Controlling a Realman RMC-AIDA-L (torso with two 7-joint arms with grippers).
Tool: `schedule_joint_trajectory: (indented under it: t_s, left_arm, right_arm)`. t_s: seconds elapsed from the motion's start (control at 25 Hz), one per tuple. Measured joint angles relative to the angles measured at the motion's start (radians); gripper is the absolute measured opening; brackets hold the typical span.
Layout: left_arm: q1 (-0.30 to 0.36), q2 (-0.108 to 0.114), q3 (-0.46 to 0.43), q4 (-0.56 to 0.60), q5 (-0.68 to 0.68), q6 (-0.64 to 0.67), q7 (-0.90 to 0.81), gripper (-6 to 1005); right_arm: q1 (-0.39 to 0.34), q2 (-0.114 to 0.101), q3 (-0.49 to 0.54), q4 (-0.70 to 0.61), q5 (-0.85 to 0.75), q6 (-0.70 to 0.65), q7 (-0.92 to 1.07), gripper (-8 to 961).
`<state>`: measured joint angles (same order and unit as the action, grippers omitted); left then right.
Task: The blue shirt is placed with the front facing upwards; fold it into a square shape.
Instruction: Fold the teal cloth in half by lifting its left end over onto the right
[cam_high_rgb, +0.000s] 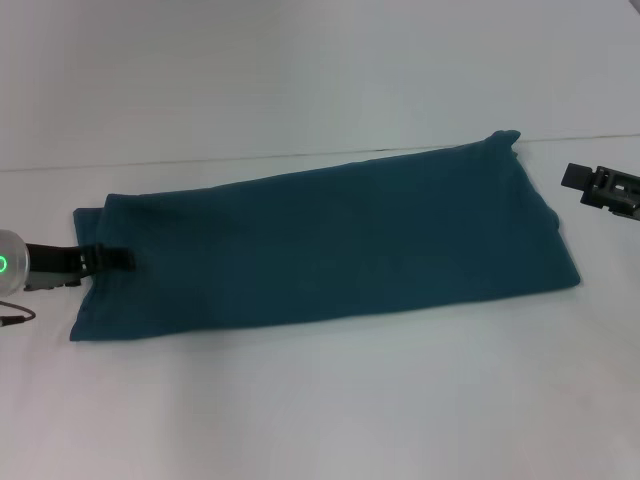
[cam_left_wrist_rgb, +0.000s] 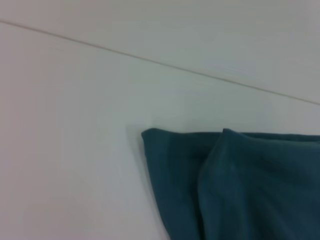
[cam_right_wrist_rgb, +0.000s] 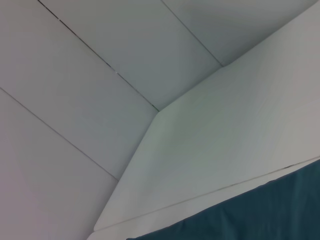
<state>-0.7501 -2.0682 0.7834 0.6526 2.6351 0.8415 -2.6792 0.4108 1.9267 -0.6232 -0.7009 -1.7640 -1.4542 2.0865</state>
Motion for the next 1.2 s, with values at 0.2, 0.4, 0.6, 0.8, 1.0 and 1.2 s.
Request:
schedule_joint_trajectory:
  t_s: [0.2, 0.4, 0.6, 0.8, 1.0, 1.2]
  left_arm:
    - [-0.008, 0.0, 0.0, -0.014, -0.005, 0.008, 0.0, 860]
    - [-0.019, 0.0, 0.0, -0.023, -0.009, 0.026, 0.002, 860]
    - [-0.039, 0.002, -0.007, -0.023, -0.02, 0.08, 0.002, 859]
    - [-0.067, 0.018, -0.009, -0.037, -0.046, 0.129, -0.009, 860]
    - [-0.081, 0.031, -0.01, -0.042, -0.042, 0.137, -0.047, 860]
    - [-0.069, 0.04, -0.019, -0.046, -0.04, 0.13, -0.084, 860]
  right_arm:
    - [-0.001, -0.001, 0.0, 0.0, 0.0, 0.0, 0.0, 915]
    - [-0.003, -0.003, 0.001, 0.0, 0.0, 0.0, 0.0, 915]
    - [-0.003, -0.004, 0.001, 0.0, 0.0, 0.0, 0.0, 915]
    - [-0.004, -0.005, 0.0, 0.0, 0.0, 0.0, 0.0, 915]
    - [-0.005, -0.005, 0.001, 0.0, 0.0, -0.001, 0.0, 915]
    - [-0.004, -0.003, 0.001, 0.0, 0.0, -0.002, 0.0, 915]
